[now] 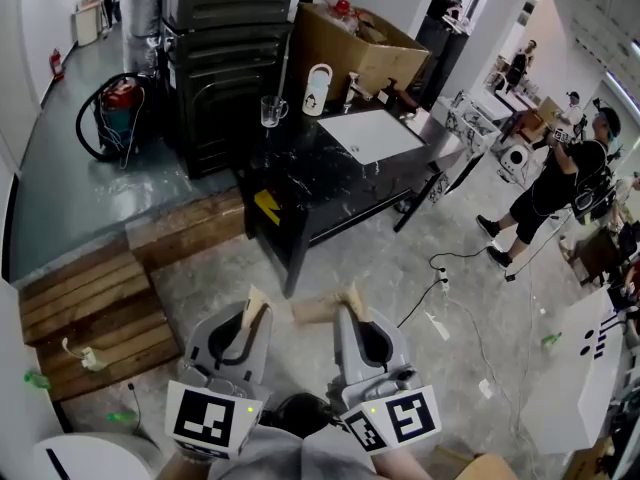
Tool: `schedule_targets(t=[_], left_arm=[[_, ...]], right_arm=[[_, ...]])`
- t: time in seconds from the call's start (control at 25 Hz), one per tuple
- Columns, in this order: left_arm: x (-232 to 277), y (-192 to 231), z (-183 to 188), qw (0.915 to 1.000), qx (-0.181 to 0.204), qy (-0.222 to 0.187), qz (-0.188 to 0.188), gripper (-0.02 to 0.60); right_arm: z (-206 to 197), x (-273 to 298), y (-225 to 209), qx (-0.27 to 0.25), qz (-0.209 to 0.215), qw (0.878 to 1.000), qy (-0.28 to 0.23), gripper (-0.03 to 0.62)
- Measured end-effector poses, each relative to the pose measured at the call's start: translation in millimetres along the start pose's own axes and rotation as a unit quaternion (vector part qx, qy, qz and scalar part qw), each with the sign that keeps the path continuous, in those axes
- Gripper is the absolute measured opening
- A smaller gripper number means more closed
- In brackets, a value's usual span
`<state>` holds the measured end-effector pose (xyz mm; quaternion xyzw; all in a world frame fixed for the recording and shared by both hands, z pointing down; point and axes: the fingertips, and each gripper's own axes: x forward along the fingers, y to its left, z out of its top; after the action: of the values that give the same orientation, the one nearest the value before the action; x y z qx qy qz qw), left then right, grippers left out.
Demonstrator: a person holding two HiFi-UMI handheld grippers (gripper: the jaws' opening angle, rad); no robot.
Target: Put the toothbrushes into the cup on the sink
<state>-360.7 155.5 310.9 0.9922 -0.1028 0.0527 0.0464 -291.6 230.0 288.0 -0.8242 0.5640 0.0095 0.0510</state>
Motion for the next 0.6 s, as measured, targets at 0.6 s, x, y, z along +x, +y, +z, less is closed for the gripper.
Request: schedule_targets(t=[0.6], left_arm=[[48.9,-8.6,4.6,1.0000,0.000,-0.008,0.005,0.032]], right_arm=[[2.5,18.7,-46.5,-0.006,0.004,1.000,-0.010,0.009]])
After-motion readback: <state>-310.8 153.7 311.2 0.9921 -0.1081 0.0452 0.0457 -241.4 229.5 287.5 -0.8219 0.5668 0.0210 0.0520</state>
